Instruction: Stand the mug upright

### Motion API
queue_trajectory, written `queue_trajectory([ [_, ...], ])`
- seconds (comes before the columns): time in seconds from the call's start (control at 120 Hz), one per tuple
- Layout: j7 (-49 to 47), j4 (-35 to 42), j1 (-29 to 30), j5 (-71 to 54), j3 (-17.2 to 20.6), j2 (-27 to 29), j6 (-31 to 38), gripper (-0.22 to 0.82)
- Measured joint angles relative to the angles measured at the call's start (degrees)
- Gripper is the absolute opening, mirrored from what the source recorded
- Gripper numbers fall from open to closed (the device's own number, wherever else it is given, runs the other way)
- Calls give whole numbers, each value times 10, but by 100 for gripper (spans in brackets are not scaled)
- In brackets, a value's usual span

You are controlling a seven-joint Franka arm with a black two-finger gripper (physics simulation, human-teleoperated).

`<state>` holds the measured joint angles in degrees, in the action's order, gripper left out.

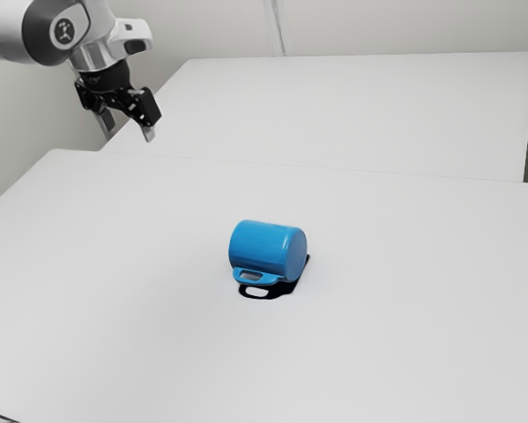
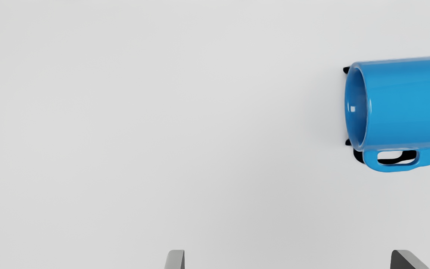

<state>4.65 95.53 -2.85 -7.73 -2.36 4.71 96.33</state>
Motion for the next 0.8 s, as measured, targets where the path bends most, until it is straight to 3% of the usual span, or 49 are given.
queue_trajectory([
  [0.242,-5,27,1,8,-2,0,29,60],
  [0.408,-7,37,6,105,-28,-25,32,60],
  [0.633,8,38,77,240,-31,-99,36,60],
  [0.8,26,37,85,310,-31,-151,39,60],
])
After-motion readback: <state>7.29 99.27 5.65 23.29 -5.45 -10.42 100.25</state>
